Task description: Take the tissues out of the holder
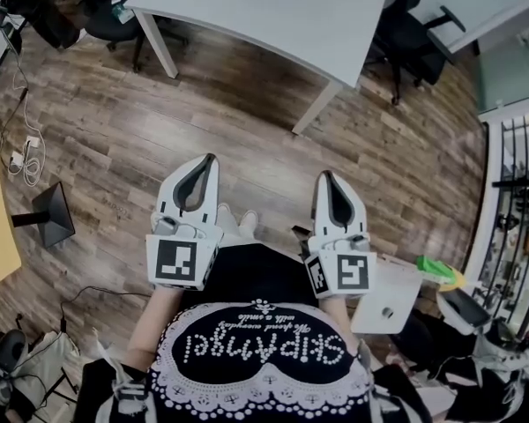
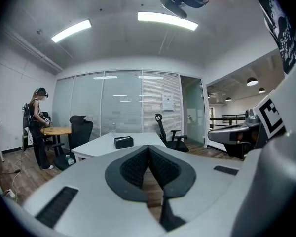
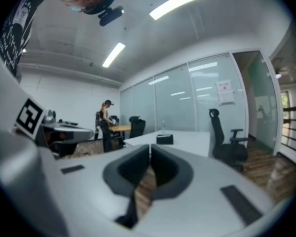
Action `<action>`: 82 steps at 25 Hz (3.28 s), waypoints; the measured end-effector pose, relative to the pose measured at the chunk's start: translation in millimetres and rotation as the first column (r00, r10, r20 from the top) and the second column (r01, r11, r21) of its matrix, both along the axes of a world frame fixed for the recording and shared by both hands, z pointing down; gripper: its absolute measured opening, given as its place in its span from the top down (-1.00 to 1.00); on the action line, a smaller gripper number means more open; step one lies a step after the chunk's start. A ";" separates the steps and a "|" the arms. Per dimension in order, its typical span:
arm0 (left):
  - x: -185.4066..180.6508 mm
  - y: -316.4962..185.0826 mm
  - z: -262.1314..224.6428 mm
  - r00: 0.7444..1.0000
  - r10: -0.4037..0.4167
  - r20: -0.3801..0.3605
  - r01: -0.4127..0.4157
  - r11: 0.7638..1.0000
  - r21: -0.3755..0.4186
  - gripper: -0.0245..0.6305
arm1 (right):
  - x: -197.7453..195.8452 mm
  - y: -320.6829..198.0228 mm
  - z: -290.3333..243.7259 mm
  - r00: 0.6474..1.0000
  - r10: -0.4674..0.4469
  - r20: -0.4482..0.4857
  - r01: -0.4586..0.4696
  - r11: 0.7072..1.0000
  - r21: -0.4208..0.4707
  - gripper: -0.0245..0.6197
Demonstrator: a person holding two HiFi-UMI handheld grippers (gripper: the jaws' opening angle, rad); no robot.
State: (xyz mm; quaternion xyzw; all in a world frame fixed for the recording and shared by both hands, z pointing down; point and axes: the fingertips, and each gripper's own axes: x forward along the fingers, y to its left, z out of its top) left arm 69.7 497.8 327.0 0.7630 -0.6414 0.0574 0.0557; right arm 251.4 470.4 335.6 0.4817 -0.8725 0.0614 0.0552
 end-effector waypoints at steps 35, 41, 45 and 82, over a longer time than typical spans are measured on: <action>-103.5 -162.2 -18.0 1.000 0.005 0.000 -0.005 1.000 0.028 0.85 | -86.8 -155.6 -3.9 0.998 0.062 0.014 -0.062 0.997 -0.040 0.82; -135.5 -183.9 -16.6 1.000 0.019 -0.010 -0.019 1.000 0.020 0.85 | -111.9 -177.3 -5.8 0.996 0.094 0.006 -0.094 0.995 -0.038 0.82; -149.9 -192.0 -7.8 1.000 0.015 -0.015 -0.015 1.000 0.018 0.85 | -118.4 -181.6 2.0 0.994 0.112 0.009 -0.112 0.993 -0.043 0.82; -127.7 -385.3 -2.3 0.996 -0.092 -0.007 0.092 0.996 -0.006 0.85 | -88.0 -397.8 5.4 1.000 0.012 0.001 -0.012 0.996 -0.084 0.82</action>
